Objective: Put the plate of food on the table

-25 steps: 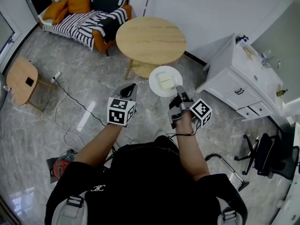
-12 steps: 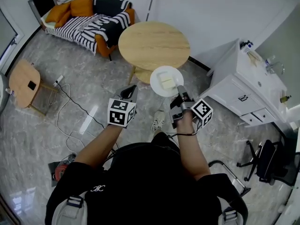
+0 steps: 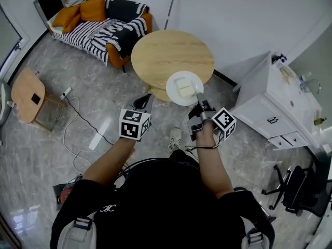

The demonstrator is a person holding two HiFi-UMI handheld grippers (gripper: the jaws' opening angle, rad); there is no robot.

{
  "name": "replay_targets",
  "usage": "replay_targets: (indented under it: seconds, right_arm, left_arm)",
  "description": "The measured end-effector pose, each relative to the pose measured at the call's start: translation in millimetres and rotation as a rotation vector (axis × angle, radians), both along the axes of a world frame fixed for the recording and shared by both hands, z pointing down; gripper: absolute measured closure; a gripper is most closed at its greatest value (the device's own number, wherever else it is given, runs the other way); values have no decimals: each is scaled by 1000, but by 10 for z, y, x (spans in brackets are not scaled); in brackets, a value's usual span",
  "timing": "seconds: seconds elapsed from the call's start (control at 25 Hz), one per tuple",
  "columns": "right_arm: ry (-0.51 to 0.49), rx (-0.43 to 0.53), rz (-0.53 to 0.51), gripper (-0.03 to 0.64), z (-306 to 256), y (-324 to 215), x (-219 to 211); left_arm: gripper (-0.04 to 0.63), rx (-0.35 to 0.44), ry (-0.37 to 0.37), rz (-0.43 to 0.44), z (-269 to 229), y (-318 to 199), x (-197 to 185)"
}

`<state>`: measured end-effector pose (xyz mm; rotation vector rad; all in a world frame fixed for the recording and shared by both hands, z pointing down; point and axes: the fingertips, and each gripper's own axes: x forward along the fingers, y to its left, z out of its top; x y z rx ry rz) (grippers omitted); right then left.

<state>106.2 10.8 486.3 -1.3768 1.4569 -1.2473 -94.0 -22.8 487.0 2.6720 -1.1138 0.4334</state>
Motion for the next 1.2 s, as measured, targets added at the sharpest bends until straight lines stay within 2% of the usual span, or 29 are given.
replay_targets:
  seconds: [0.32, 1.2]
  right_arm:
    - [-22, -32, 6, 595, 216, -348, 166]
    - [-12, -77, -56, 597, 262, -1631, 753]
  left_arm:
    - [588, -27, -25, 5, 179, -351, 143]
    - [588, -76, -31, -26, 174, -1563, 766]
